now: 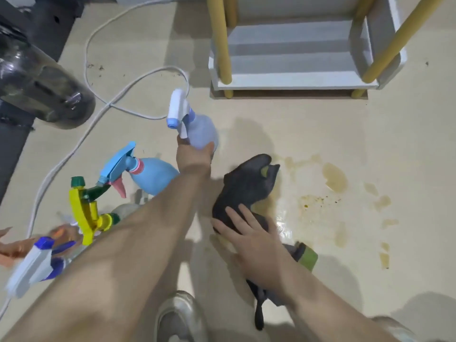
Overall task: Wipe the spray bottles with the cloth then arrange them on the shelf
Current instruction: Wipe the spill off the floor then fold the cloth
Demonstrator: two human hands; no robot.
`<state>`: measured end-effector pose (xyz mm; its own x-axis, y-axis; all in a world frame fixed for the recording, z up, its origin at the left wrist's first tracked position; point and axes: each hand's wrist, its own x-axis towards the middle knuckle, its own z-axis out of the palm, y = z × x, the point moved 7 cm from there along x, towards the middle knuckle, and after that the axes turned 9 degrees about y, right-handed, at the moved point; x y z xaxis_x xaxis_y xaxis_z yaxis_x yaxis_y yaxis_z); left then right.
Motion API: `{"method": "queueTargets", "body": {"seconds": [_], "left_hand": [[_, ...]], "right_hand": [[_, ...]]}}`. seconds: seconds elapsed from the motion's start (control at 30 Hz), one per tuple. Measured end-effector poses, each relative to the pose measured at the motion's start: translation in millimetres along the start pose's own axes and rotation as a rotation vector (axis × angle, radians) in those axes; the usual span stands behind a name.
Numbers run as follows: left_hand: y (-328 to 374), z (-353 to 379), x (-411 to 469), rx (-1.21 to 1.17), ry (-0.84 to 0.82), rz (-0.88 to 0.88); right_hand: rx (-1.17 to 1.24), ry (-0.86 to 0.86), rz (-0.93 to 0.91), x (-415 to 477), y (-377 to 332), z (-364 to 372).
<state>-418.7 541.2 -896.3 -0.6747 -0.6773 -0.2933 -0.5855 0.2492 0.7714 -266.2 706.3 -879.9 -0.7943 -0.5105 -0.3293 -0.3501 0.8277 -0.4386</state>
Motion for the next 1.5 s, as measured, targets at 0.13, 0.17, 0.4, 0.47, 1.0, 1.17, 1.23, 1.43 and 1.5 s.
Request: {"method": "queueTargets", "body": {"seconds": [0.13,0.17,0.4,0.47,1.0,1.17,1.23,1.43,1.5], "left_hand": [[-18.9,-13.1,-23.1,0.099,0.032,0.025],[-15.9,-17.0,-42.2,0.157,0.06,0.166],[-66.8,40.3,-138.1,0.823,-0.338,0.984],[-80.8,17.6,-136.0,0.91,-0.317,0.897],[-135.3,-16.8,-177.1,0.884,-0.194,0.466],[-132.3,-10.0,-163.8,0.77,-0.103,0.451],[-111.7,9.8,-153.5,0.735,-0.069,0.494],[-26.9,136.1,-139.8,0.727,-0.176,0.815],[-5.8,182.0,-170.2,0.747,-0.324,1.016]], "right_hand": [[-0.027,0.271,0.161,-15.7,33.4,-1.7],[-0.001,0.305,0.204,-23.9,39.6,-0.9],[-0.147,0.039,0.295,-69.9,53.7,49.0],[-0.189,0.028,0.16,-67.6,70.5,45.1],[-0.038,0.349,0.406,20.1,48.7,32.5],[-0.107,0.357,-0.191,74.7,30.2,30.3],[-0.16,0.437,-0.17,90.8,60.6,11.8],[-0.268,0.508,0.486,40.5,236.4,-52.9],[-0.213,0.549,0.774,-23.9,279.7,-54.1]]}}
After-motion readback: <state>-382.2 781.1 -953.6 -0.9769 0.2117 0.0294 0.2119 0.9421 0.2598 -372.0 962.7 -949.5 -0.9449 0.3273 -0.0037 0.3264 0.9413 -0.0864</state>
